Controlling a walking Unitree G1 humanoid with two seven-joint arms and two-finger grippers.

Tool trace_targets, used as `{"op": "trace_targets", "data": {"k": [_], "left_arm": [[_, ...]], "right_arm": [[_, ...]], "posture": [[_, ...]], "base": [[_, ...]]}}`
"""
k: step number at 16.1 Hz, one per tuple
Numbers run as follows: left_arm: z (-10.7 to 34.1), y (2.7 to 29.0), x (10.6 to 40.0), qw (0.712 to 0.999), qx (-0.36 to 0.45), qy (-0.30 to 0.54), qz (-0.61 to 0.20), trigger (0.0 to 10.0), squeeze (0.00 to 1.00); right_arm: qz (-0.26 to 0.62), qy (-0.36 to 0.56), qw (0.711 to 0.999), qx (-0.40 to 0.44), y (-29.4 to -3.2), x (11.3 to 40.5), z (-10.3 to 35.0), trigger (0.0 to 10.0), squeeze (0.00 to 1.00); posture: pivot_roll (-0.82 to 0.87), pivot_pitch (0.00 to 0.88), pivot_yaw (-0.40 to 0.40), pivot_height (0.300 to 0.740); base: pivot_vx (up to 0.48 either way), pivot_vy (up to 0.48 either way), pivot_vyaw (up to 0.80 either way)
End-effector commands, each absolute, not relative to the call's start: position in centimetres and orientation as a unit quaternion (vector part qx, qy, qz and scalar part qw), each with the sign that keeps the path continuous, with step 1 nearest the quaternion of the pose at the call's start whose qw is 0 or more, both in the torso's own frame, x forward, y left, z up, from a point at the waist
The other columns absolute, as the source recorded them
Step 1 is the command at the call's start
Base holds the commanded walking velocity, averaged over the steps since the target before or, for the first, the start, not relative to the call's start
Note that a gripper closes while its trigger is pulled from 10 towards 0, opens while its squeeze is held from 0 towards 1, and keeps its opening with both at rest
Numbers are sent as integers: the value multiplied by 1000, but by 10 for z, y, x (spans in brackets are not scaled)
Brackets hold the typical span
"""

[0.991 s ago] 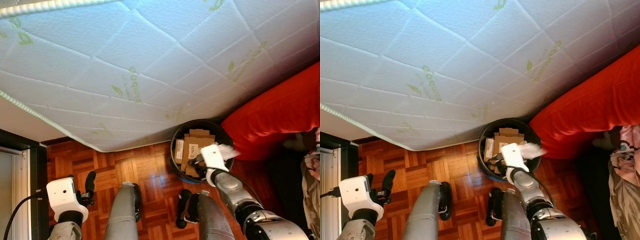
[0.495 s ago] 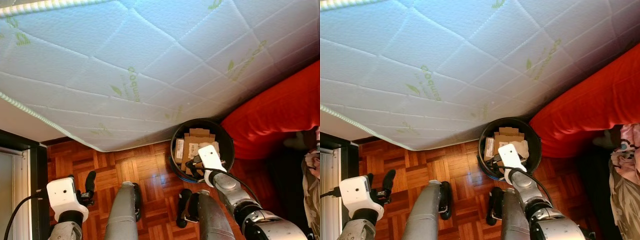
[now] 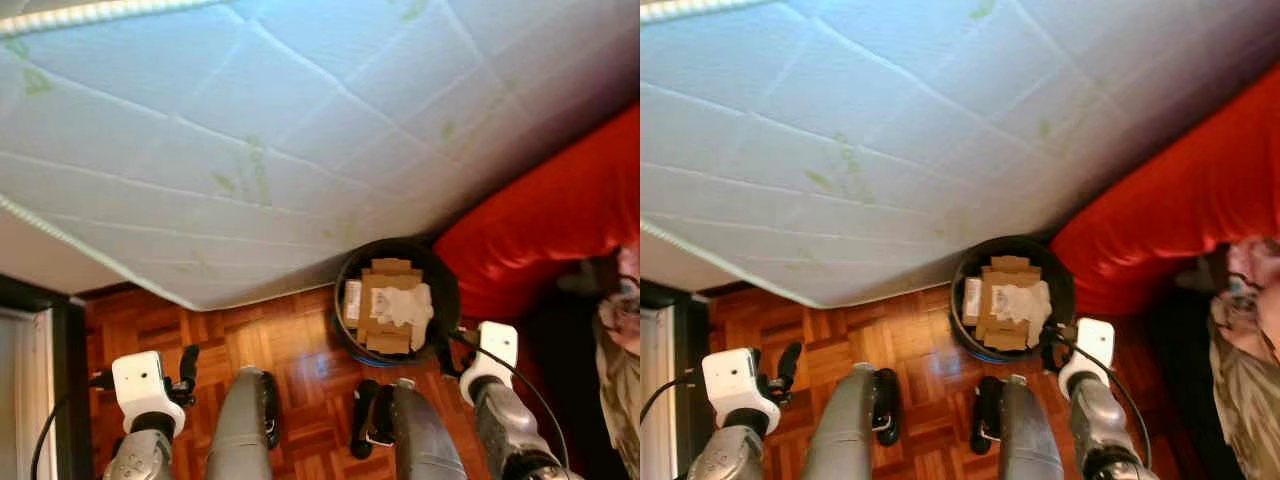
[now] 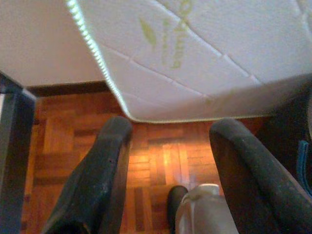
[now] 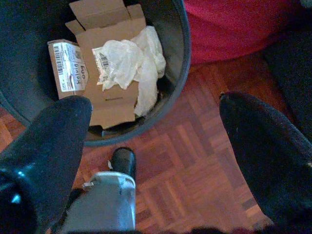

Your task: Clean up the room

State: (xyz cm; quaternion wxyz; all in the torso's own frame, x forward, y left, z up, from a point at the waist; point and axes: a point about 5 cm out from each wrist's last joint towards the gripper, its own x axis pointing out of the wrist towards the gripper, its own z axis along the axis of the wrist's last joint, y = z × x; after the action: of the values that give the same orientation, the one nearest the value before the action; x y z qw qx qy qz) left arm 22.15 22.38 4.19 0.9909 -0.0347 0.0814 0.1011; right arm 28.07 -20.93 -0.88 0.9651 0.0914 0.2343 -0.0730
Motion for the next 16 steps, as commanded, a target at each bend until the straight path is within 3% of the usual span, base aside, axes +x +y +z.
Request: {"op": "trace_targets", "data": {"k": [1,5,9,13,16], "left_arm": [[19,231,207,985,-32,129,113,10000,0],[-8,239,207,976,-33,181,120,10000,0],[-37,240,200,960,-40,246,127,10000,0],[-49,235,200,952,-38,278,121,10000,0],[-54,234,200,947,-34,299,116,10000,0]], "right_arm": [[-90,253,956,116,-214,265,-21,10000,0],[-63,261,953,143,-199,257,-30,10000,0],[-51,301,943,131,-189,243,-44,10000,0],[-64,345,928,126,-190,222,-59,10000,0],[-58,367,921,120,-182,214,-66,10000,0]], "posture": [[179,318,-50,655],[165,213,-35,655],[143,139,-20,694],[143,114,-14,740],[138,103,-19,740]], "base": [[0,0,0],[0,0,0],[0,0,0],[0,0,0],[0,0,0]]}}
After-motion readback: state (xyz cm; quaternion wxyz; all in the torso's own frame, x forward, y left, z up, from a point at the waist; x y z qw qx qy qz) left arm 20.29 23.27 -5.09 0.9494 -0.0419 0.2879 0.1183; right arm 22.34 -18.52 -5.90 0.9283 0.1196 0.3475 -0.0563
